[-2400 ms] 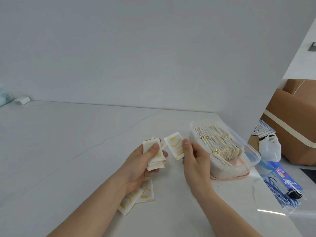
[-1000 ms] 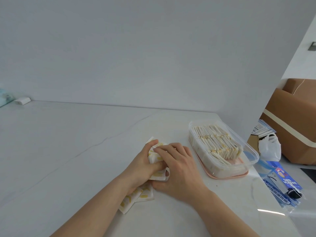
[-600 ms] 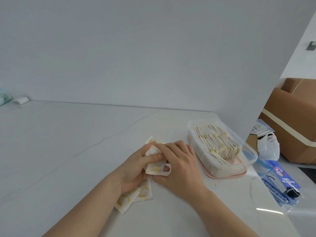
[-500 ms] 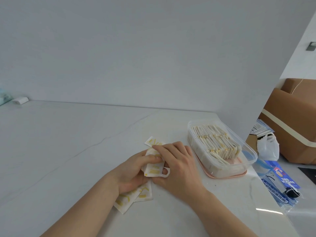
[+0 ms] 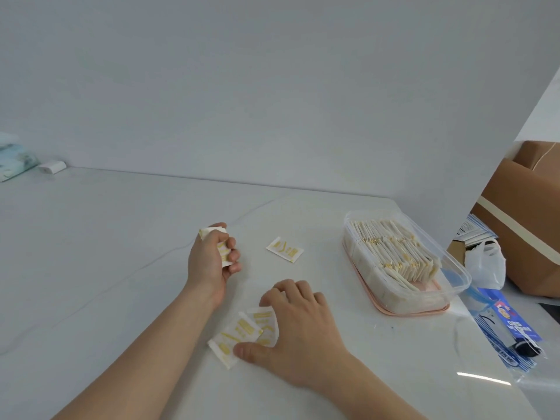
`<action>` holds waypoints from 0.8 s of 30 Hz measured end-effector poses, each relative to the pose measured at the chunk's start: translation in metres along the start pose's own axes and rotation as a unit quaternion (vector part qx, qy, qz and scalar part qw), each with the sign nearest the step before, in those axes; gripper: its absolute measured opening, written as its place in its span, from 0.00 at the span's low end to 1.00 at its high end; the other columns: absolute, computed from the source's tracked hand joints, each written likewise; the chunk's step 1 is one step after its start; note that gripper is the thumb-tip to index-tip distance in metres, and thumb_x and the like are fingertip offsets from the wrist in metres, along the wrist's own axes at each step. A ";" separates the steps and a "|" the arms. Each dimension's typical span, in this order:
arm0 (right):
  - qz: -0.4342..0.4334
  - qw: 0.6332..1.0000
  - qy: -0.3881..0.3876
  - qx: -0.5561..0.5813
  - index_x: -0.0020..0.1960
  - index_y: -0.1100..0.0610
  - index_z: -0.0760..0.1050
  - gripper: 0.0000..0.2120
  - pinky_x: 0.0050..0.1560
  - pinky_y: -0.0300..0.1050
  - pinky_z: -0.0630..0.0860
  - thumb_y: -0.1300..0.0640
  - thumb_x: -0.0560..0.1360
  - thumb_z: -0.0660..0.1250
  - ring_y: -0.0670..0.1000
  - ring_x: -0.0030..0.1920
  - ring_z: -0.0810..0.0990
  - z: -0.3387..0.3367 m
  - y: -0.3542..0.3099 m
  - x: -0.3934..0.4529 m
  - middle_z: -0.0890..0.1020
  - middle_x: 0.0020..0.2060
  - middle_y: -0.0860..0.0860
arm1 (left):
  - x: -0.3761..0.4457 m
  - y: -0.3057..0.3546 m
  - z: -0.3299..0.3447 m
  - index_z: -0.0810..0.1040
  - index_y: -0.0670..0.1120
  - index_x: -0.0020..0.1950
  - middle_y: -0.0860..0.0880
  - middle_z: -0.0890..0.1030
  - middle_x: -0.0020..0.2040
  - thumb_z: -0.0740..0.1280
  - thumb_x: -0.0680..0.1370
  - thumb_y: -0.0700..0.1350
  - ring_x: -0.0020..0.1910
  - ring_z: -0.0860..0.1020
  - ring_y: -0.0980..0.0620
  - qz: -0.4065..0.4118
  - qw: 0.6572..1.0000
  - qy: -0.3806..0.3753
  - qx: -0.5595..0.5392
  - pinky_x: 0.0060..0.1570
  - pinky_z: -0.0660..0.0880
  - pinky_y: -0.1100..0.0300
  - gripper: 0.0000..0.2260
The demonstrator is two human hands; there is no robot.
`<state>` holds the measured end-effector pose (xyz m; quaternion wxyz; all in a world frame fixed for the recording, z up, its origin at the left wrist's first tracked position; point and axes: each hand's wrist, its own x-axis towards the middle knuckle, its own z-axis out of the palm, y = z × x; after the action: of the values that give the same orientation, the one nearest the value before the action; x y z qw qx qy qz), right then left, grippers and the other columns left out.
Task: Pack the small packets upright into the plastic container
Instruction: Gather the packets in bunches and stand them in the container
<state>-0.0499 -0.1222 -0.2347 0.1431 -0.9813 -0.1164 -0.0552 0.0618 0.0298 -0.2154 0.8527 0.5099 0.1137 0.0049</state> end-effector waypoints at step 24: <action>0.102 0.823 0.102 0.549 0.72 0.47 0.73 0.27 0.54 0.42 0.80 0.68 0.78 0.70 0.49 0.54 0.85 -0.014 0.047 0.021 0.86 0.55 0.49 | -0.027 -0.010 0.013 0.80 0.43 0.67 0.39 0.84 0.61 0.58 0.83 0.63 0.53 0.84 0.42 -0.171 0.917 -0.313 0.178 0.49 0.81 0.49 0.27</action>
<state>-0.0196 -0.1652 -0.2313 0.6737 -0.7358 -0.0114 -0.0675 0.0370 0.0102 -0.2127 0.7279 0.6014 -0.0749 -0.3208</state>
